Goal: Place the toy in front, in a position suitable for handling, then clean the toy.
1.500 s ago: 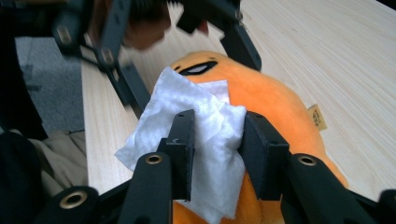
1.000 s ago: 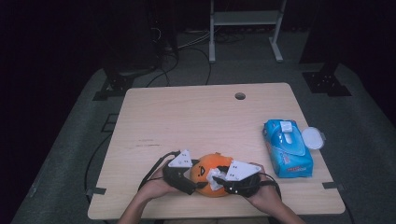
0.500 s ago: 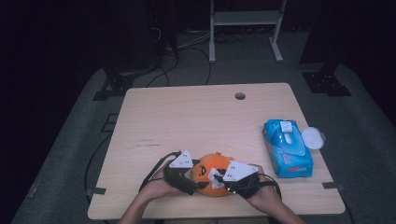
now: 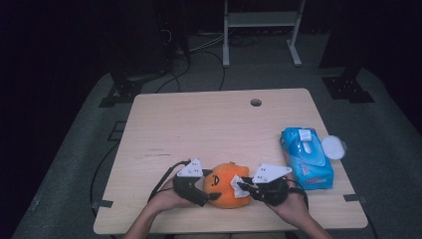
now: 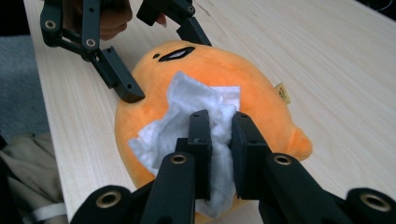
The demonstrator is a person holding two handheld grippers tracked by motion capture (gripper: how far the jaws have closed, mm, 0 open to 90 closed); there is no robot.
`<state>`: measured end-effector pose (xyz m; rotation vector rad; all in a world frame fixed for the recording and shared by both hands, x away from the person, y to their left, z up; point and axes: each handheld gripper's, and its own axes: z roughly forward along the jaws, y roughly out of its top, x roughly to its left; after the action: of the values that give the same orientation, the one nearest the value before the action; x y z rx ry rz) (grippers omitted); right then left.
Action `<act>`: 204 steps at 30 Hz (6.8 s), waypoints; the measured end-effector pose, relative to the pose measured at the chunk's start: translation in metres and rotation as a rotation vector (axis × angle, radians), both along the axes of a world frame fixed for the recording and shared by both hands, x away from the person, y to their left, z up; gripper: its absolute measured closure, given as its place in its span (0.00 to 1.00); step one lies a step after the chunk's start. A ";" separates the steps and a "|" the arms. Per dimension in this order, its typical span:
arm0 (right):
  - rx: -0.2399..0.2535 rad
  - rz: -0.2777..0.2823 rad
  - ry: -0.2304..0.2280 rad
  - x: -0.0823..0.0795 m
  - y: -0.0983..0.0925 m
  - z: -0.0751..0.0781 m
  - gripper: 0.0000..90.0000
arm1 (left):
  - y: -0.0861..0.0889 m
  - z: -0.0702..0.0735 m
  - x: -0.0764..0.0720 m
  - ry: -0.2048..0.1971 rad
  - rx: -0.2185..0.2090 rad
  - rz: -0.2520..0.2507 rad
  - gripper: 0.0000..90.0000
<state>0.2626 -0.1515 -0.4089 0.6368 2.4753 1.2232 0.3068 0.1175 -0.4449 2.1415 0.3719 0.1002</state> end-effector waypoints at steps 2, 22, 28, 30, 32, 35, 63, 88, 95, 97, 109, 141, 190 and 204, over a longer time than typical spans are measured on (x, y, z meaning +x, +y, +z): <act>0.027 -0.001 0.004 -0.001 0.001 0.003 0.88 | 0.001 -0.001 0.001 0.001 -0.004 0.002 0.20; 0.014 -0.030 -0.004 0.001 -0.011 0.002 0.88 | 0.000 -0.001 -0.001 -0.011 -0.003 0.001 0.20; 0.034 -0.062 0.052 0.013 -0.021 -0.004 0.88 | 0.001 -0.002 0.001 -0.003 -0.016 0.007 0.20; 0.012 -0.079 0.044 0.013 -0.024 -0.005 0.88 | 0.002 -0.002 0.001 -0.001 -0.016 0.005 0.20; 0.010 -0.089 0.048 0.013 -0.027 -0.006 0.88 | 0.003 -0.003 0.002 0.003 -0.024 0.009 0.20; 0.058 -0.060 0.069 0.008 -0.023 -0.002 0.89 | 0.003 -0.004 0.003 0.016 -0.032 0.025 0.20; 0.025 -0.040 0.010 0.007 -0.013 0.000 0.89 | -0.006 -0.001 0.010 0.028 -0.107 0.139 0.24; 0.105 -0.017 0.082 0.007 -0.009 0.005 0.89 | -0.023 0.006 0.000 0.007 -0.103 0.096 0.15; 0.047 -0.072 0.026 0.016 -0.020 0.003 0.89 | -0.018 0.007 0.003 -0.001 -0.094 0.148 0.11; 0.061 -0.087 0.042 0.019 -0.025 0.001 0.89 | -0.018 0.006 0.005 0.026 -0.107 0.164 0.09; 0.124 -0.011 0.052 0.010 -0.008 0.006 0.88 | -0.034 0.012 -0.011 -0.101 -0.043 0.066 0.17; 0.154 -0.072 0.082 0.019 -0.028 0.005 0.88 | -0.039 0.006 -0.004 0.000 -0.108 0.137 0.11; 0.170 -0.025 0.097 0.021 -0.027 0.009 0.88 | -0.051 0.008 -0.021 -0.144 -0.027 0.011 0.17; 0.176 -0.034 0.091 0.017 -0.027 0.012 0.89 | -0.055 0.009 -0.028 -0.216 -0.009 -0.032 0.17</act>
<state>0.2796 -0.1786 -0.3965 0.7933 2.4361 1.4410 0.2784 0.0628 -0.4364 2.1022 0.2109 0.3080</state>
